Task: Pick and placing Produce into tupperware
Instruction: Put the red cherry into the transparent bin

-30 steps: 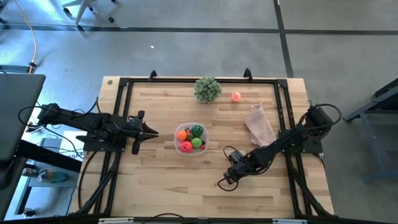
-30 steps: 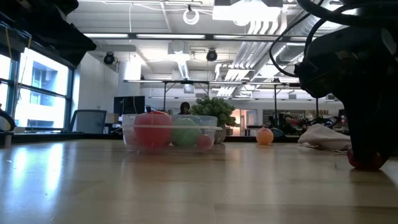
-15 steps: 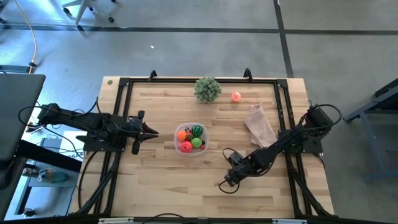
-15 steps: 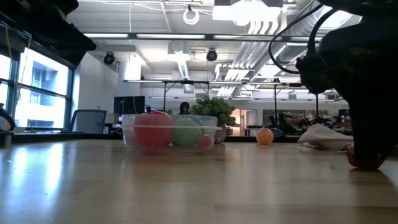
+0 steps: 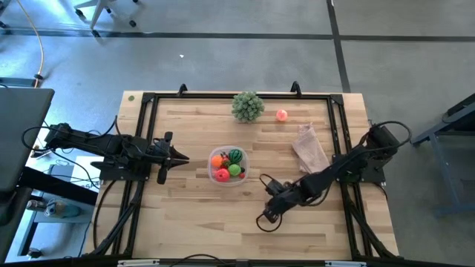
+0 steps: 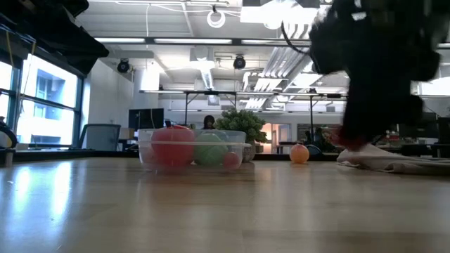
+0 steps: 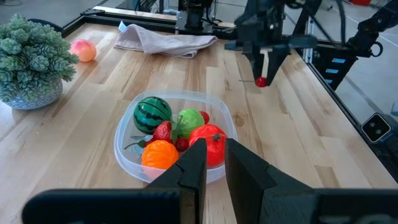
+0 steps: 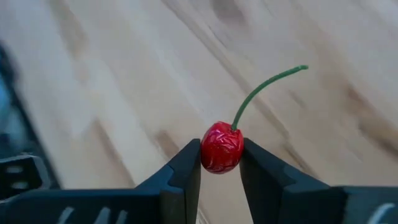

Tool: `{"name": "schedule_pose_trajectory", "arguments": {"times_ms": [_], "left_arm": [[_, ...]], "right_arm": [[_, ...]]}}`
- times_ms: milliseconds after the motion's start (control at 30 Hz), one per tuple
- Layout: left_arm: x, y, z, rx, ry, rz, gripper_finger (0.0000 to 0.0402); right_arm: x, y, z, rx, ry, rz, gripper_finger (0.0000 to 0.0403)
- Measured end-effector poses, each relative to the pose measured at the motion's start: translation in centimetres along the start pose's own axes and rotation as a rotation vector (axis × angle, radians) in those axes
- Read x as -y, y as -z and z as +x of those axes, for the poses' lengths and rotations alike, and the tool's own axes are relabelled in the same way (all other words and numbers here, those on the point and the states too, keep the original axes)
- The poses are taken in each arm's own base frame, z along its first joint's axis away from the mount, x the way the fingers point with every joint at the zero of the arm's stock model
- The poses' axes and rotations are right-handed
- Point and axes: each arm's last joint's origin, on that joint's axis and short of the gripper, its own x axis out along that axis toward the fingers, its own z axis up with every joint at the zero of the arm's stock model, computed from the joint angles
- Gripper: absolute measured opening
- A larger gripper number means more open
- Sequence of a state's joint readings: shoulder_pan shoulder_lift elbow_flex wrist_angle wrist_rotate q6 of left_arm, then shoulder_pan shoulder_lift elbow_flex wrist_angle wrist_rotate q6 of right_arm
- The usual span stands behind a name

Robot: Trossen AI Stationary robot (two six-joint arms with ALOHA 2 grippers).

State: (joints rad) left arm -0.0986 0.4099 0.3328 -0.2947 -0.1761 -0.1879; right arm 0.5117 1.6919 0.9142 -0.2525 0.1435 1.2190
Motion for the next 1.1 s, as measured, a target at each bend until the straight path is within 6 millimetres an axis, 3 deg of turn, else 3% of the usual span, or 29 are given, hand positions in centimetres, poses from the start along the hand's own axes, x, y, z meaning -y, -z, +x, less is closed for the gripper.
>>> {"name": "schedule_pose_trajectory", "arguments": {"times_ms": [200, 367, 533, 700, 900, 1100], "left_arm": [[0.0, 0.0, 0.0, -0.001, -0.001, 0.0, 0.0046], [0.0, 0.0, 0.0, -0.001, 0.0, 0.0, 0.0046], [0.0, 0.0, 0.0, 0.0, -0.001, 0.0, 0.0046], [0.0, 0.0, 0.0, -0.001, 0.0, 0.0, 0.0046], [0.0, 0.0, 0.0, -0.001, -0.001, 0.0, 0.0046], [0.0, 0.0, 0.0, -0.001, -0.001, 0.0, 0.0046]], "right_arm": [[-1.1, -2.8, -2.0, 0.159, -0.144, -0.203, 0.0089], [-1.1, -6.8, -3.8, 0.363, -0.213, -0.363, 0.0089], [0.8, -10.8, -4.0, 0.426, -0.203, -0.421, 0.0089], [3.1, -13.5, -3.9, 0.445, -0.134, -0.435, 0.0089], [4.1, -14.9, -3.4, 0.454, -0.141, -0.457, 0.0089], [4.5, -15.0, -0.5, 0.395, -0.105, -0.527, 0.0089]]}}
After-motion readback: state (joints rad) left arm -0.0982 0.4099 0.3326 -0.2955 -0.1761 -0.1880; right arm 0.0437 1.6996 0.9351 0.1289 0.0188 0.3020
